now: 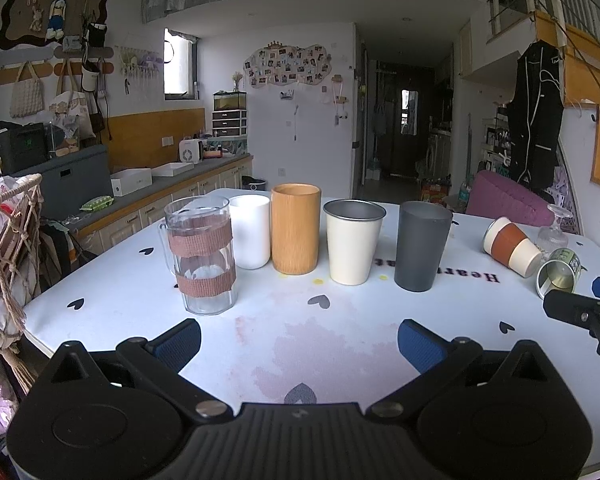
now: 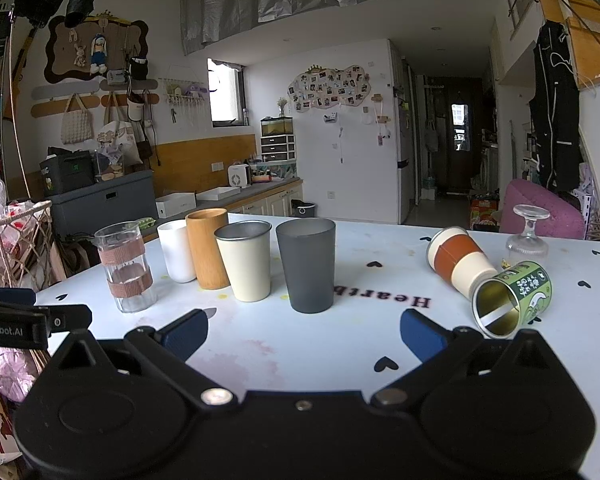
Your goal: Flip cup upright
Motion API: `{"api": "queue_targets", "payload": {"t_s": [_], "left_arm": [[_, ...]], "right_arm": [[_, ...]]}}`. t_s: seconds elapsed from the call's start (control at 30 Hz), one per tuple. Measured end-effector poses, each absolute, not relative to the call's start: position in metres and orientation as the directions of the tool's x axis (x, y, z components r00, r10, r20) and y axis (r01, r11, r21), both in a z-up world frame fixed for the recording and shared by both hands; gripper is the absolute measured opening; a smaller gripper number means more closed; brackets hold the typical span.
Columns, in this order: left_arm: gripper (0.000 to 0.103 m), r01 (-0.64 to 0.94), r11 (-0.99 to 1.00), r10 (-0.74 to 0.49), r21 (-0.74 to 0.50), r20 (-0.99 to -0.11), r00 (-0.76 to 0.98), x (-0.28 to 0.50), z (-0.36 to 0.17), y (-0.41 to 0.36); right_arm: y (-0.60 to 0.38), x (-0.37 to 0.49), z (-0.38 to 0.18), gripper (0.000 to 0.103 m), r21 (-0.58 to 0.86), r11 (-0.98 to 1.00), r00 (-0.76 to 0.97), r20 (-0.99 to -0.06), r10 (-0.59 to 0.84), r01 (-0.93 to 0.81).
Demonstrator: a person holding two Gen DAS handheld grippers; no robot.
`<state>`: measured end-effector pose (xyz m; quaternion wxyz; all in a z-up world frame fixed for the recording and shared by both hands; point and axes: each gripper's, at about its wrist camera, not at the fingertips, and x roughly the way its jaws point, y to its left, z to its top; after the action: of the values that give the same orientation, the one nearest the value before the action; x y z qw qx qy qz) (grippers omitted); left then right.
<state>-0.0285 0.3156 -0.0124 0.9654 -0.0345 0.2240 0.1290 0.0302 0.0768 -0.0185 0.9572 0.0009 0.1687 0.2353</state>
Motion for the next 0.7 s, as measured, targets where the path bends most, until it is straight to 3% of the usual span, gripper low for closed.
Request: {"api": "queue_targets", "payload": {"t_s": [0.7], "left_arm": [[0.103,-0.263,0.965,0.232,-0.008,-0.444,0.865,-0.0281,-0.0138,0.3158]], "right_arm": [[0.0769,0.0301,-0.0181,0.103,0.081,0.890,0.833,-0.323,0.449,-0.449]]}}
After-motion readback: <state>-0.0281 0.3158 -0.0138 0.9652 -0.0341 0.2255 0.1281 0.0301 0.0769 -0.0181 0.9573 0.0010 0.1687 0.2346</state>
